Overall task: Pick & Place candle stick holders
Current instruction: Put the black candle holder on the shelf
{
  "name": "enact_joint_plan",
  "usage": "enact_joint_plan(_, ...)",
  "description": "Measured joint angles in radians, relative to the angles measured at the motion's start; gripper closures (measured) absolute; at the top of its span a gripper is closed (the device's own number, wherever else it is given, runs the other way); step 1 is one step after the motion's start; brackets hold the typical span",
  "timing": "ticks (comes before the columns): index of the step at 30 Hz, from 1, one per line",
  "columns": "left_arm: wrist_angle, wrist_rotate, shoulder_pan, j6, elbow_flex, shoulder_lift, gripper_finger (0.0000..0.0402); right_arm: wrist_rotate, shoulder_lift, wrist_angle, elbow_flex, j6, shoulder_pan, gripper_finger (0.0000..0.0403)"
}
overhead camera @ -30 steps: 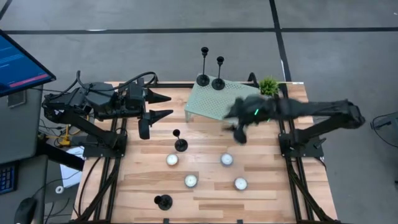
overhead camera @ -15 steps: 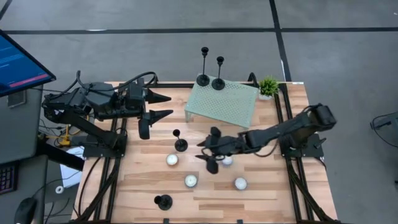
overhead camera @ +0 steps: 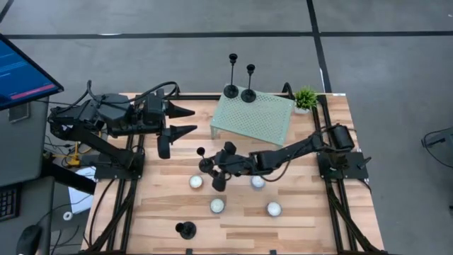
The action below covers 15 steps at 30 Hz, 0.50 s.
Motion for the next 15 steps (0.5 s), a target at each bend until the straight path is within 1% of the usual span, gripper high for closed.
enact_joint_plan(5,0.0,0.001,0.0,0.0,0.0,0.001,0.0192,0.066,0.043,-0.004,0.037,-0.02,-0.011,0.0174)
enact_joint_plan(9,0.003,0.001,0.0,0.0,0.0,0.001,0.0192,0.067,0.06,0.036,0.044,-0.044,-0.024,0.0174)
enact_joint_plan(15,0.005,0.001,0.0,0.004,0.0,0.001,0.0192,0.043,0.058,0.043,0.042,-0.061,-0.051,0.0174)
